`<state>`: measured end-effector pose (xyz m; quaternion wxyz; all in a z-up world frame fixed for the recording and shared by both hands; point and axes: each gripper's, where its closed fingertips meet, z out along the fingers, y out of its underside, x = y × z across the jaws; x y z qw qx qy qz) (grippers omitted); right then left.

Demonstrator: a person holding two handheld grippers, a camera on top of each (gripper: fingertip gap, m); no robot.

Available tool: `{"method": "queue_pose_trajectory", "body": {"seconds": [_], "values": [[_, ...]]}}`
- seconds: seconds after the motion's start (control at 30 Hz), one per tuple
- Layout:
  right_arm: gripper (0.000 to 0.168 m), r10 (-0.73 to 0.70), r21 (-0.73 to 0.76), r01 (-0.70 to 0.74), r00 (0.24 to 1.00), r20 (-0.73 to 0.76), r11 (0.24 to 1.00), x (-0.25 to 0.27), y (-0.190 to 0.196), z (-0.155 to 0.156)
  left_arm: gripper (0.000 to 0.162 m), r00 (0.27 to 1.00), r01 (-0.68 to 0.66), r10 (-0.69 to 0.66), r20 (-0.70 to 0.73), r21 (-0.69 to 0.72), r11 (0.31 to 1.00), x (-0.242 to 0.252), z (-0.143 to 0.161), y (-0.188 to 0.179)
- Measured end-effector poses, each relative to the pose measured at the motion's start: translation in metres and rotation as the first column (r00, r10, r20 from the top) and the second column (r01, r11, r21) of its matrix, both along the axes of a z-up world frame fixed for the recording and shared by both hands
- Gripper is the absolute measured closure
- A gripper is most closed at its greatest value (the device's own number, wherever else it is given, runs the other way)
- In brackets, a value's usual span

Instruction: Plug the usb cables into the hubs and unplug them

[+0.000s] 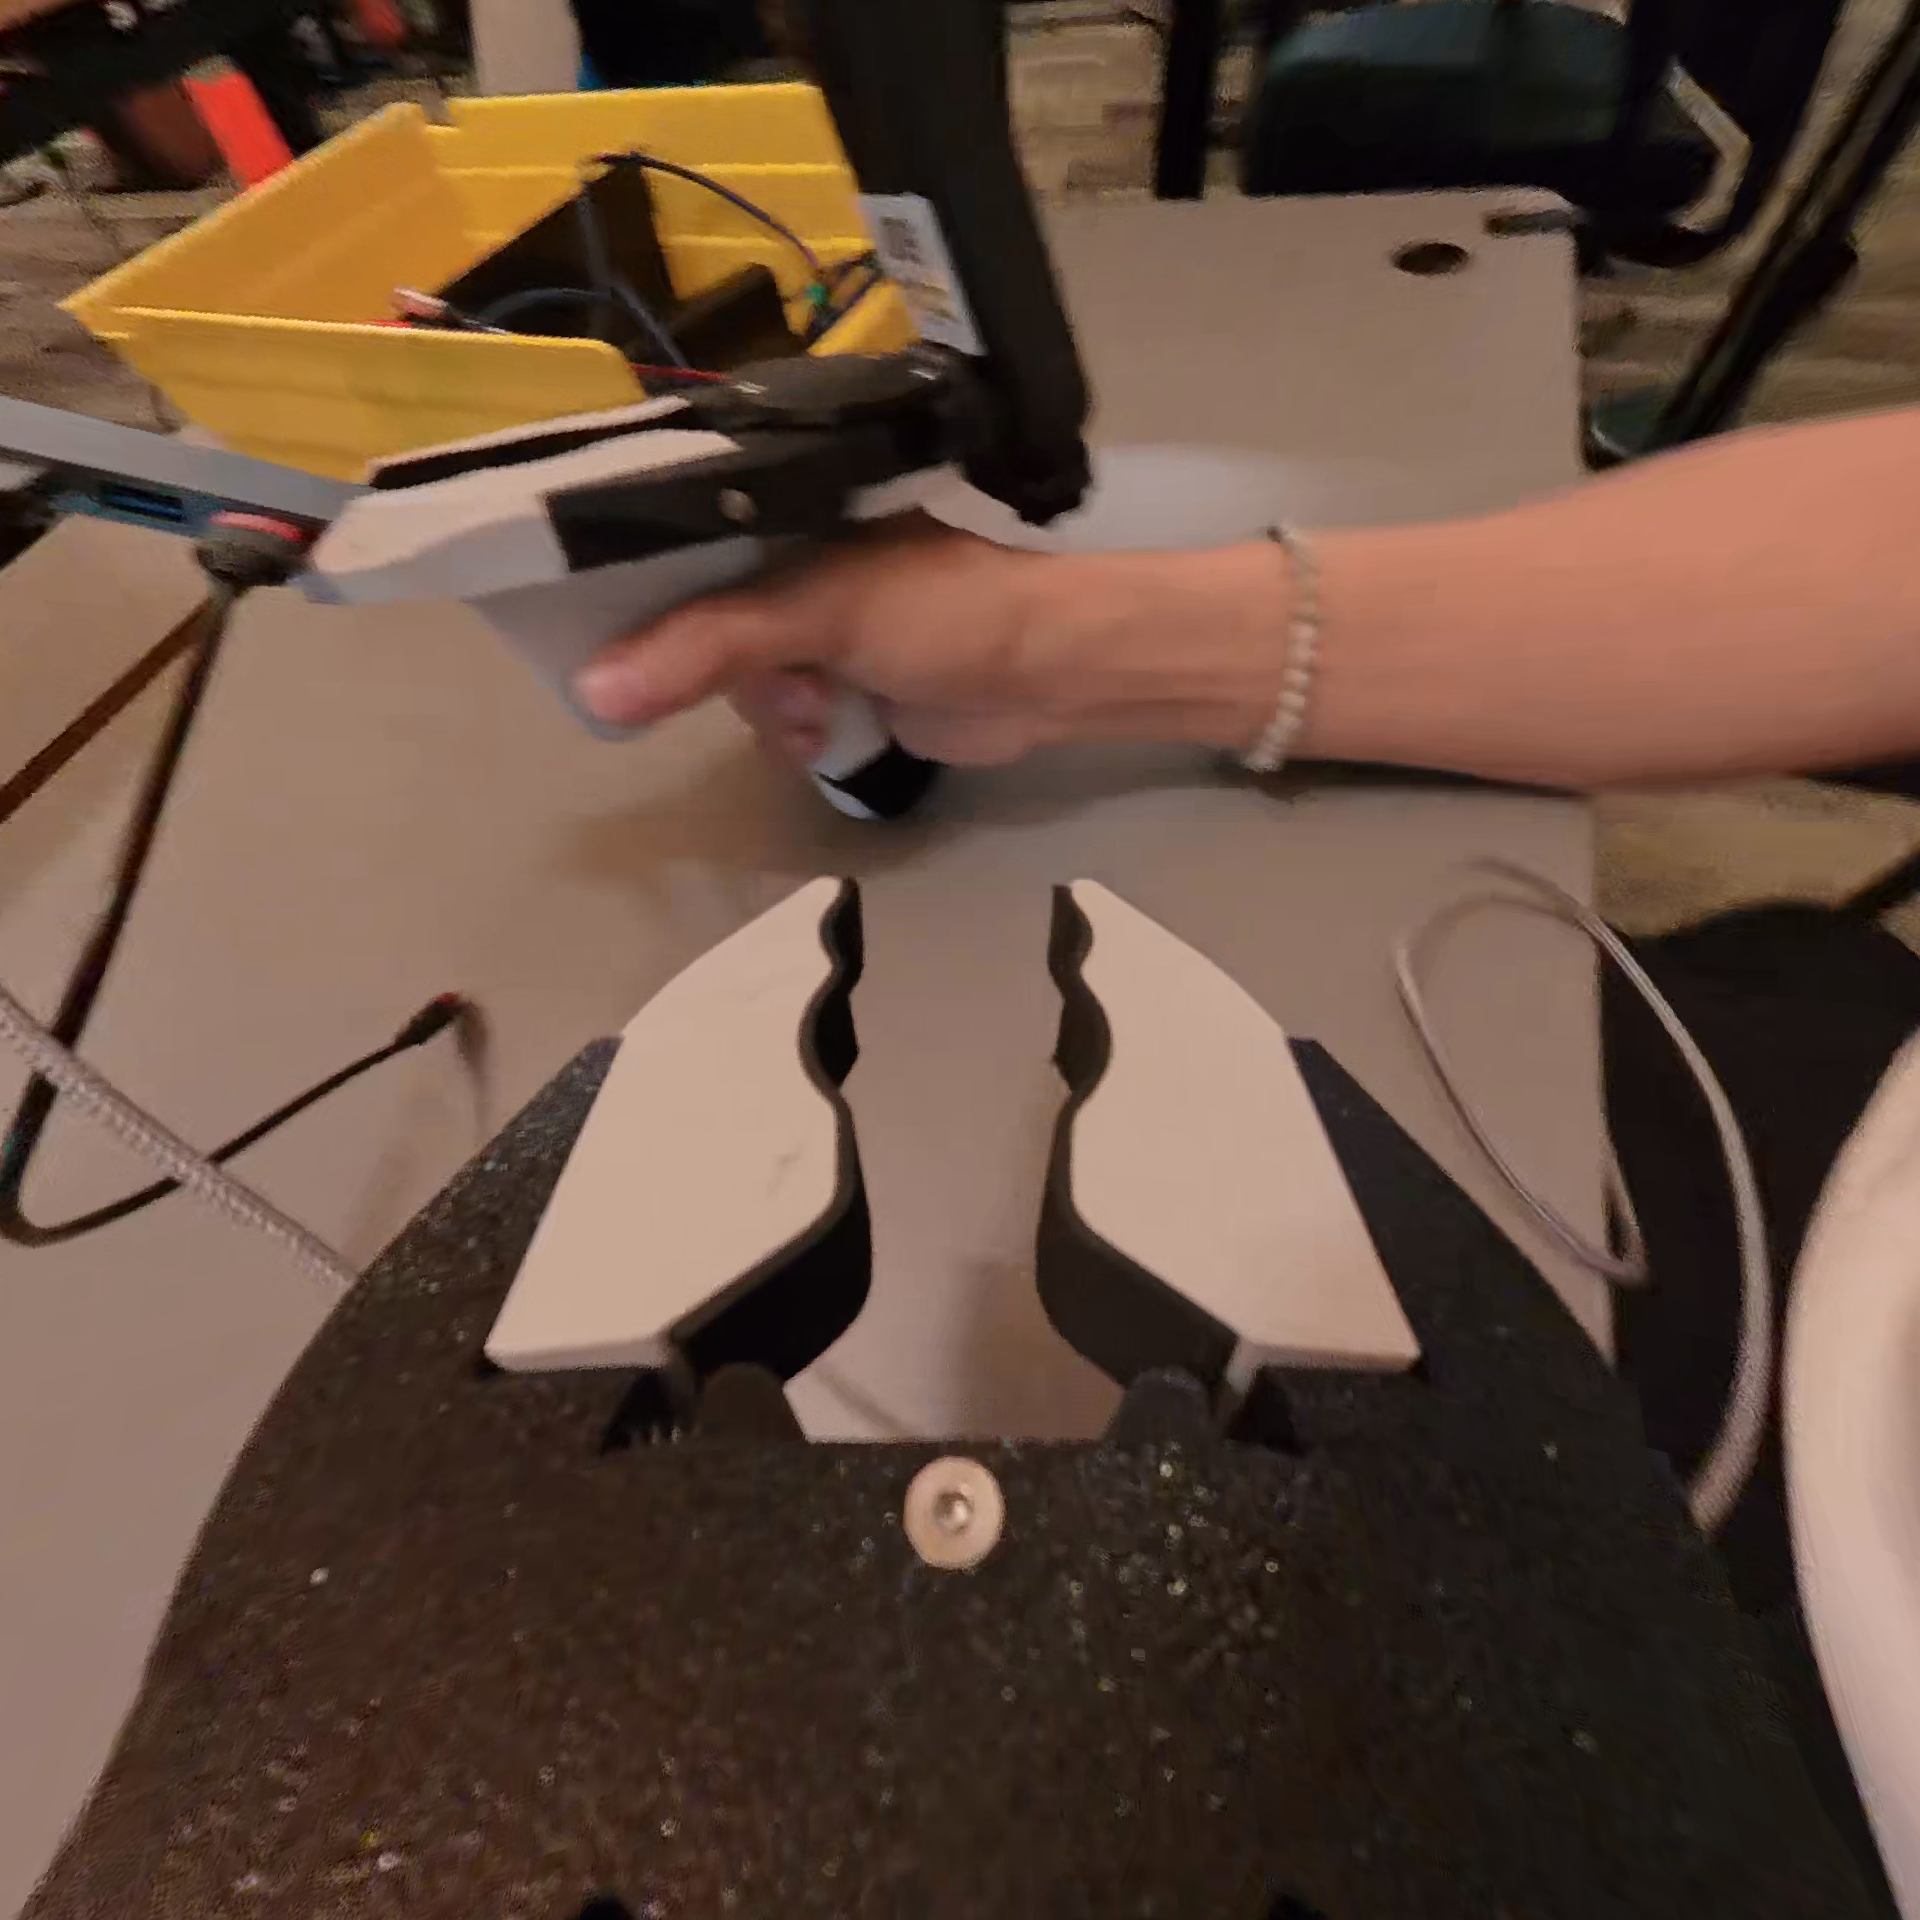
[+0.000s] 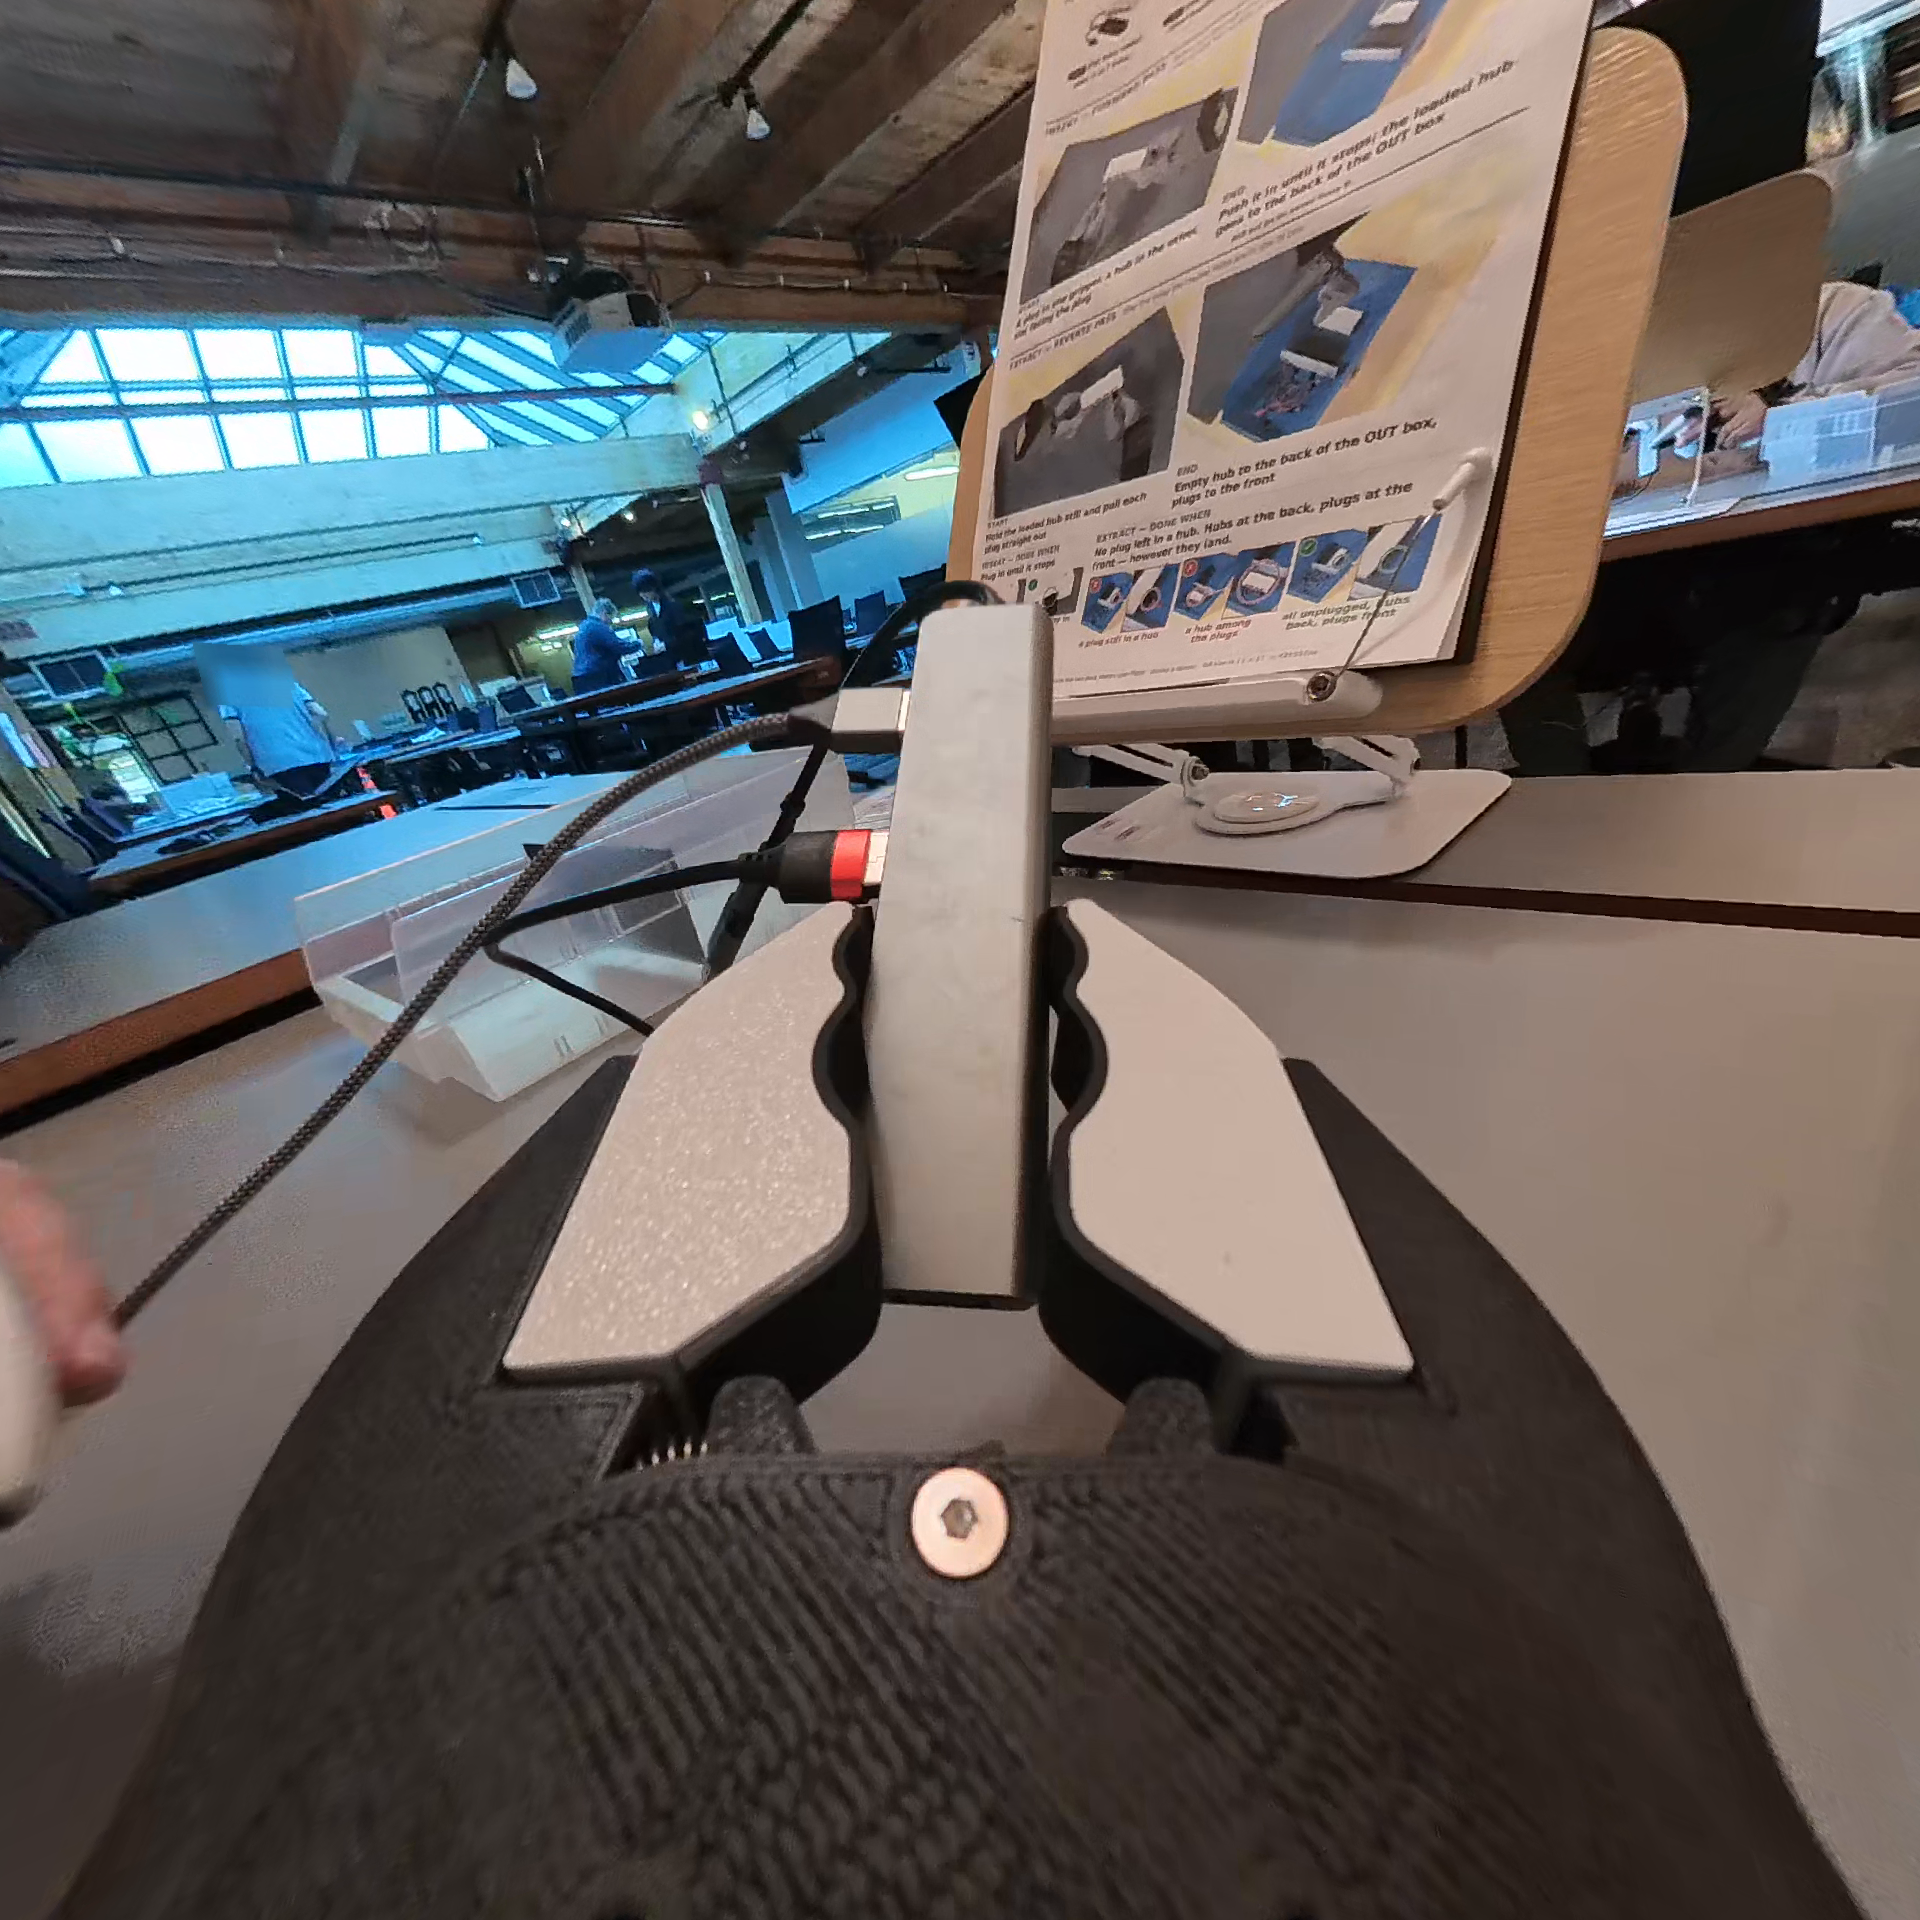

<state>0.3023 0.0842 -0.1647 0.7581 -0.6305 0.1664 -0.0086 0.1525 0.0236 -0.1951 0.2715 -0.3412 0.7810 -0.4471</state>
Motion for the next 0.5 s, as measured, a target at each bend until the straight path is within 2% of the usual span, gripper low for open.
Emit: {"method": "queue_pose_trajectory", "body": {"seconds": [0.07,0.17,0.23,0.3,0.37,0.43,0.5], "values": [[0.136,0.002,-0.001,-0.002,1.0,0.001,1.0,0.0,0.0,0.0,0.115,0.998,0.059,-0.058,-0.027,0.054,0.997,-0.027,-0.004,-0.001],[0.136,0.004,-0.011,-0.004,1.0,0.011,1.0,-0.001,0.002,0.0,0.088,0.971,0.216,-0.203,-0.128,0.097,0.972,-0.079,-0.017,-0.012],[0.136,0.006,-0.018,-0.006,1.0,0.021,1.0,-0.003,0.003,-0.001,0.082,0.937,0.311,-0.279,-0.208,0.139,0.94,-0.111,-0.032,-0.021],[0.136,0.01,-0.023,-0.01,0.999,0.032,1.0,-0.004,0.004,-0.001,0.083,0.919,0.362,-0.309,-0.244,0.22,0.906,-0.132,-0.047,-0.022],[0.136,0.015,-0.02,-0.014,0.999,0.04,1.0,-0.005,0.004,0.0,0.091,0.912,0.401,-0.355,-0.207,0.263,0.878,-0.146,-0.055,-0.023],[0.136,0.016,-0.015,-0.016,0.999,0.039,1.0,-0.006,0.003,0.0,0.091,0.899,0.433,-0.385,-0.208,0.29,0.853,-0.156,-0.068,-0.021],[0.136,0.018,-0.011,-0.017,0.999,0.035,1.0,-0.005,0.003,0.001,0.102,0.897,0.435,-0.37,-0.241,0.345,0.832,-0.157,-0.082,-0.016]]}}
